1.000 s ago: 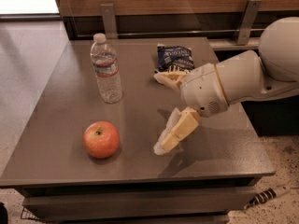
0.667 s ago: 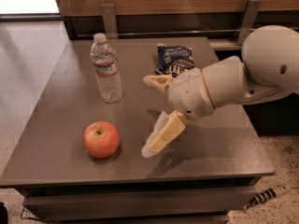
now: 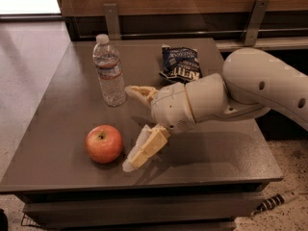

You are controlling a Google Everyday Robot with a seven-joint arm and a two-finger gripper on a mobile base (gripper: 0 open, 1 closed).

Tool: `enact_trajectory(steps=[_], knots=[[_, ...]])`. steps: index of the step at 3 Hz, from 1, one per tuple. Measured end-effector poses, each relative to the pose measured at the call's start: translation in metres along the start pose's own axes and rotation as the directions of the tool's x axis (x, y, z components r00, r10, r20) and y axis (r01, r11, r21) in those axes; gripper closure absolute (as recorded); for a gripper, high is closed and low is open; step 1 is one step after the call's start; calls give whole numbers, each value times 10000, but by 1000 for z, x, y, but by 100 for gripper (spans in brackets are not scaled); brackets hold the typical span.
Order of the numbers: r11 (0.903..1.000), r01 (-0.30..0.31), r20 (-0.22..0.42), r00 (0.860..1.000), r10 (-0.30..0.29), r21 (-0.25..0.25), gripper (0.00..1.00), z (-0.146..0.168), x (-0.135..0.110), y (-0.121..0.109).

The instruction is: Pick apple

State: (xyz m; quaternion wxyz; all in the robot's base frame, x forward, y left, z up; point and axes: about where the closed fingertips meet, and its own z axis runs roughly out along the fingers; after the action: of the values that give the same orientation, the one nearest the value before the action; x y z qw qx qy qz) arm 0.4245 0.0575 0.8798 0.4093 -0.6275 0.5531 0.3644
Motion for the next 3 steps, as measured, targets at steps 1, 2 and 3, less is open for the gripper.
enact_trajectory(steps=[1, 2, 3], knots=[[9997, 54, 478, 9988, -43, -240, 0, 19, 0, 10], [9987, -47, 865, 9962, 91, -508, 0, 34, 7, 19], [9964, -46, 1316, 9912, 158, -843, 0, 51, 10, 26]])
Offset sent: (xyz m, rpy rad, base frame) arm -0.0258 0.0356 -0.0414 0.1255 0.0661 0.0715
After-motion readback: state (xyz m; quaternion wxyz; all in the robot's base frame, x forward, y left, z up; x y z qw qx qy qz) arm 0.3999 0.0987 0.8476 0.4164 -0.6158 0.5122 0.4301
